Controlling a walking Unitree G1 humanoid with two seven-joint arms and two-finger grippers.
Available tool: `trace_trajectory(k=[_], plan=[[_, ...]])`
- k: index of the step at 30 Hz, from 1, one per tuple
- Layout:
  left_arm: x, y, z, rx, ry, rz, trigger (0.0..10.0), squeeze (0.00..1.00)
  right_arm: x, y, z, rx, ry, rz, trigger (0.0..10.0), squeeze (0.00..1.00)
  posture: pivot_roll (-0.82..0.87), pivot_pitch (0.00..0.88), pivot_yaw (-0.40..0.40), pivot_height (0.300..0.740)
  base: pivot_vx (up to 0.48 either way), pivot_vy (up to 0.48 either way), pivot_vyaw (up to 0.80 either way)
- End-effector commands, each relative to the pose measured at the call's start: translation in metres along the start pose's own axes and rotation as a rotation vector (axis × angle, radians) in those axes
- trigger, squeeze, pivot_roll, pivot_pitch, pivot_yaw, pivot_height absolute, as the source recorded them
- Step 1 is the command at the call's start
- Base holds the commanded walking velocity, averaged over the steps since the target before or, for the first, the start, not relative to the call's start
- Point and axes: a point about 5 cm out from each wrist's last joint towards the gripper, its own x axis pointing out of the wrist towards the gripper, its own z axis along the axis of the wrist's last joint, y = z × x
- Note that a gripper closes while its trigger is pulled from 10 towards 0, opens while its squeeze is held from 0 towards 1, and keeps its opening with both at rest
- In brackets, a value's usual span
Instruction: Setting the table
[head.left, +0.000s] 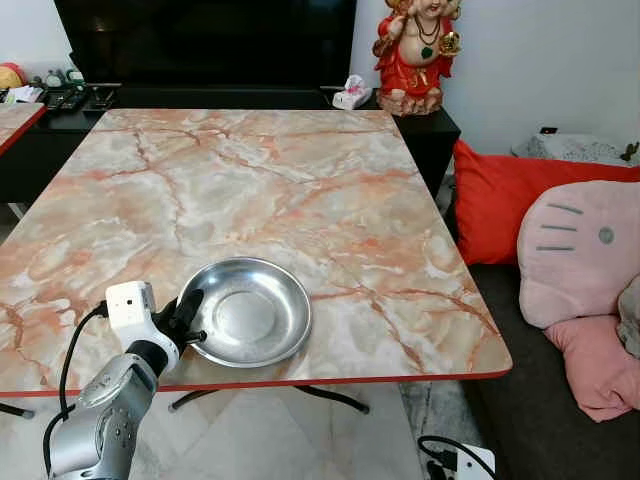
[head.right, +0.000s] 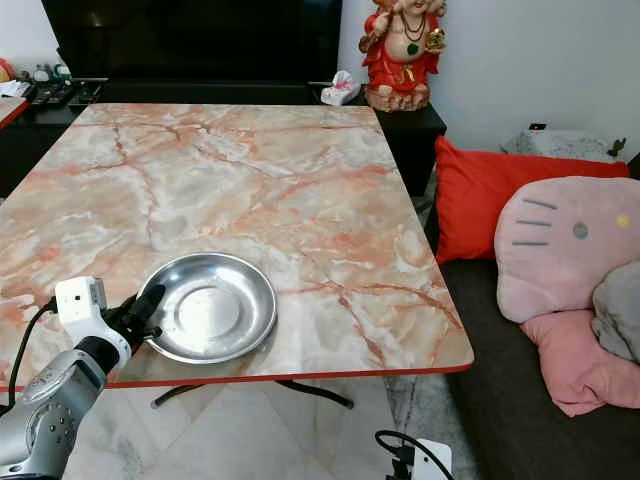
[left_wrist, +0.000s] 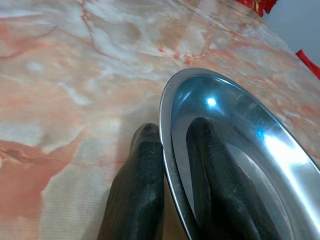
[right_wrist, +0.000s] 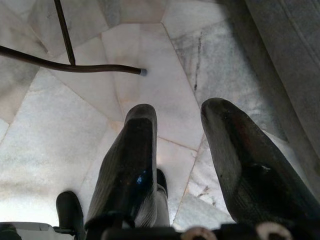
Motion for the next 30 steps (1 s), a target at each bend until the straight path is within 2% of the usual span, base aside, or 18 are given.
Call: trace_trajectory(k=[1, 2, 3, 11, 12, 14, 15, 23, 24, 26, 27, 29, 30], plan=[[0.000, 0.003, -0.002, 0.027, -0.003, 0.020, 10.0, 0.47, 0.000, 0.000, -0.001, 0.006, 0.011, -0.003, 10.0, 0.00, 0.12, 0.002, -0.043, 0.740, 0.000, 0.000, 0.00], [0.000, 0.003, -0.002, 0.032, -0.003, 0.022, 10.0, 0.47, 0.000, 0.000, -0.001, 0.006, 0.011, -0.003, 10.0, 0.00, 0.12, 0.002, -0.043, 0.740, 0.000, 0.000, 0.00], [0.000, 0.003, -0.002, 0.034, -0.003, 0.021, 10.0, 0.73, 0.000, 0.000, -0.002, 0.005, 0.012, -0.002, 10.0, 0.00, 0.12, 0.004, -0.043, 0.740, 0.000, 0.000, 0.00], [0.000, 0.003, -0.002, 0.035, -0.006, 0.025, 10.0, 0.73, 0.000, 0.002, -0.002, 0.005, 0.016, 0.000, 10.0, 0.00, 0.12, 0.005, -0.043, 0.740, 0.000, 0.000, 0.00], [0.000, 0.003, -0.002, 0.054, -0.002, 0.024, 10.0, 0.85, 0.001, 0.003, -0.001, 0.005, 0.019, 0.001, 10.0, 0.00, 0.11, 0.007, -0.043, 0.740, 0.000, 0.000, 0.00], [0.000, 0.003, -0.003, 0.080, 0.003, 0.021, 10.0, 0.85, 0.002, 0.006, 0.000, 0.005, 0.023, 0.001, 10.0, 0.00, 0.12, 0.009, -0.043, 0.740, 0.000, 0.000, 0.00], [0.000, 0.003, -0.003, 0.081, 0.003, 0.021, 10.0, 0.99, 0.002, 0.006, 0.001, 0.006, 0.023, 0.001, 10.0, 0.00, 0.12, 0.009, -0.043, 0.740, 0.000, 0.000, 0.00], [0.000, 0.004, 0.003, 0.145, -0.016, 0.036, 10.0, 1.00, 0.003, 0.004, 0.002, 0.006, 0.025, -0.001, 10.0, 0.00, 0.12, 0.011, -0.043, 0.740, 0.000, 0.000, 0.00], [0.001, 0.004, 0.003, 0.183, -0.011, 0.036, 10.0, 0.99, 0.003, 0.002, 0.002, 0.004, 0.029, -0.001, 10.0, 0.00, 0.12, 0.010, -0.043, 0.740, 0.000, 0.000, 0.00], [0.002, 0.003, 0.003, 0.205, -0.007, 0.032, 10.0, 0.98, 0.003, 0.002, 0.002, 0.003, 0.031, -0.001, 10.0, 0.00, 0.12, 0.009, -0.043, 0.740, 0.000, 0.000, 0.00], [0.001, 0.003, 0.003, 0.217, -0.014, 0.038, 10.0, 0.00, 0.003, 0.001, 0.002, 0.005, 0.031, -0.002, 10.0, 0.00, 0.12, 0.008, -0.043, 0.740, 0.000, 0.000, 0.00], [0.001, 0.004, 0.005, 0.242, -0.032, 0.051, 10.0, 0.00, 0.003, 0.000, 0.002, 0.006, 0.033, -0.003, 10.0, 0.00, 0.12, 0.007, -0.043, 0.740, 0.000, 0.000, 0.00], [0.001, 0.004, 0.012, 0.258, -0.093, 0.072, 10.0, 0.00, 0.003, -0.001, 0.002, 0.006, 0.034, -0.004, 10.0, 0.00, 0.12, 0.005, -0.043, 0.740, 0.000, 0.000, 0.00]])
